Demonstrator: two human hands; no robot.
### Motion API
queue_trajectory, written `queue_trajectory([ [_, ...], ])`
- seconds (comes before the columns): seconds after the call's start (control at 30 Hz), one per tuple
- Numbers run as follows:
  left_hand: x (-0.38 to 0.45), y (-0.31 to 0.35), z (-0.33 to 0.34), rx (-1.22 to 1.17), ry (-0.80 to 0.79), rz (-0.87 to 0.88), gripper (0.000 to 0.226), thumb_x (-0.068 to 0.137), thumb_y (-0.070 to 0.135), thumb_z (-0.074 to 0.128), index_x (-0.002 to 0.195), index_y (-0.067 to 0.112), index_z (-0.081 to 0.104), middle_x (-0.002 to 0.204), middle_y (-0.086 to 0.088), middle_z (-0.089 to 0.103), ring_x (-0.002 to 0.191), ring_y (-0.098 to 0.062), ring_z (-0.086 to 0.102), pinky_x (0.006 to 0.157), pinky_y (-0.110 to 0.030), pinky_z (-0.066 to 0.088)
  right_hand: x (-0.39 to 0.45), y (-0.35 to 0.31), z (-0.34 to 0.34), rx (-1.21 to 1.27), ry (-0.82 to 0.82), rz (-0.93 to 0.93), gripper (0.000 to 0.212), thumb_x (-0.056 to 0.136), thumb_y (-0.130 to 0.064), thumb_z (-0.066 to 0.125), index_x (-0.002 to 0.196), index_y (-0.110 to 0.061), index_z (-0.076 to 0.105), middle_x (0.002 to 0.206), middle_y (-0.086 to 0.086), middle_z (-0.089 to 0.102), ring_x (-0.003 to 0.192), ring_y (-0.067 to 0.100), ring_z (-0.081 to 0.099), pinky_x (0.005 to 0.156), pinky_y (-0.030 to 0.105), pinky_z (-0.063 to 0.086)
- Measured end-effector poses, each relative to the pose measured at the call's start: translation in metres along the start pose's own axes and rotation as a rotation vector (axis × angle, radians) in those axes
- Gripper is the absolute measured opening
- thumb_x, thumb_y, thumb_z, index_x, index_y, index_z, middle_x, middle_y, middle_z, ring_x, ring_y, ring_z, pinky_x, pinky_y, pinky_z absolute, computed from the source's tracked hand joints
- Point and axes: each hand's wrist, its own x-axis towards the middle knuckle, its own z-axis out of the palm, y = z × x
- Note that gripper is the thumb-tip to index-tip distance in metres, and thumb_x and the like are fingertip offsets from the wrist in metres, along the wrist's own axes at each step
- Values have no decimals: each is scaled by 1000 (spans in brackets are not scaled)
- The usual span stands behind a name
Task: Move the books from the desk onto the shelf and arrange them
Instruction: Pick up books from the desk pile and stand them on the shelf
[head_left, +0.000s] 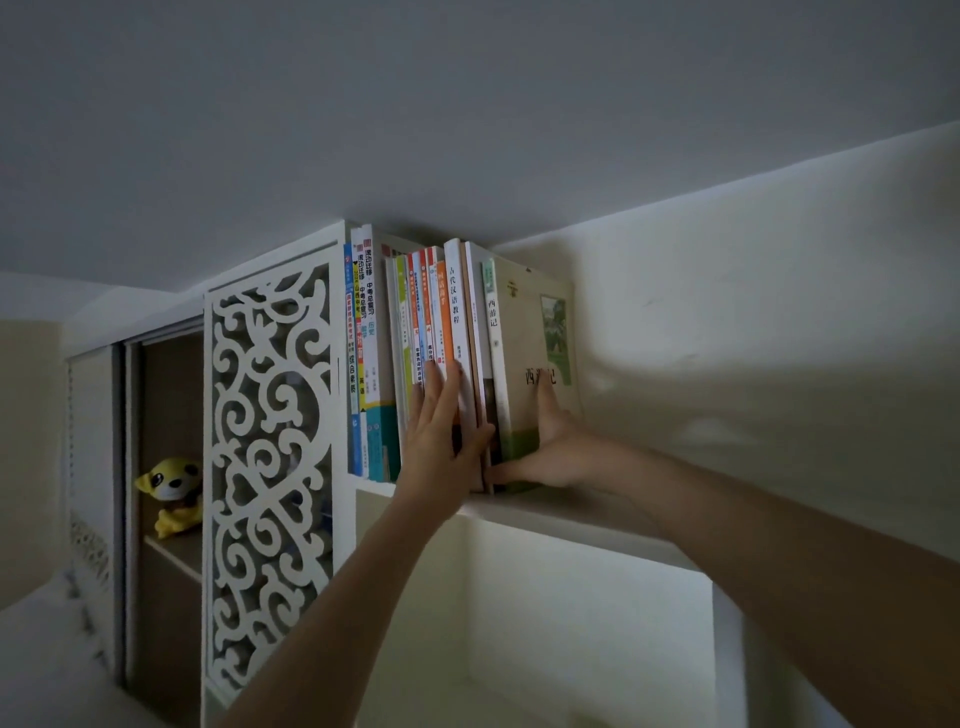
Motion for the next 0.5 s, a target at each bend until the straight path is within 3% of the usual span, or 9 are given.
queue_trajectory([
  [0.13,-8,-13,-7,4,-32,48,83,95,25,58,153,39,-1,159,18,-13,149,-10,-13,123,-47,6,2,-5,5,-26,15,11,147,63,-55,83,136,-36,-44,161,9,20,140,32,34,114,45,35],
  [0.23,-8,-3,-10,102,7,8,83,93,26,62,153,35,6,162,12,-1,150,-16,-3,123,-46,11,-8,-15,2,-84,-5,35,135,74,-50,78,143,-31,-37,155,13,31,129,31,47,105,38,43],
  [0.3,-17,17,-12,213,131,9,75,89,19,68,152,25,28,160,-1,25,147,-25,20,119,-45,24,-31,-28,3,-163,80,-73,106,81,-43,72,154,-25,-3,138,10,49,112,26,56,92,34,49],
  [0.37,-41,48,-10,204,245,111,50,86,11,68,133,16,54,133,-6,56,123,-26,49,104,-42,44,-67,-31,-2,-315,256,-291,66,78,-40,68,137,-25,40,121,5,59,104,26,62,86,38,54],
  [0.43,-77,81,-4,104,229,267,25,83,7,65,107,14,65,102,1,64,91,-19,60,78,-37,54,-119,-15,-14,-476,368,-416,32,81,-27,63,112,-18,63,101,6,65,91,28,65,76,38,55],
  [0.5,-120,111,2,27,100,362,13,82,10,63,94,15,66,86,7,62,72,-13,59,64,-32,52,-186,11,-33,-554,429,-547,23,84,-22,55,98,-13,71,91,7,67,85,29,64,73,38,52],
])
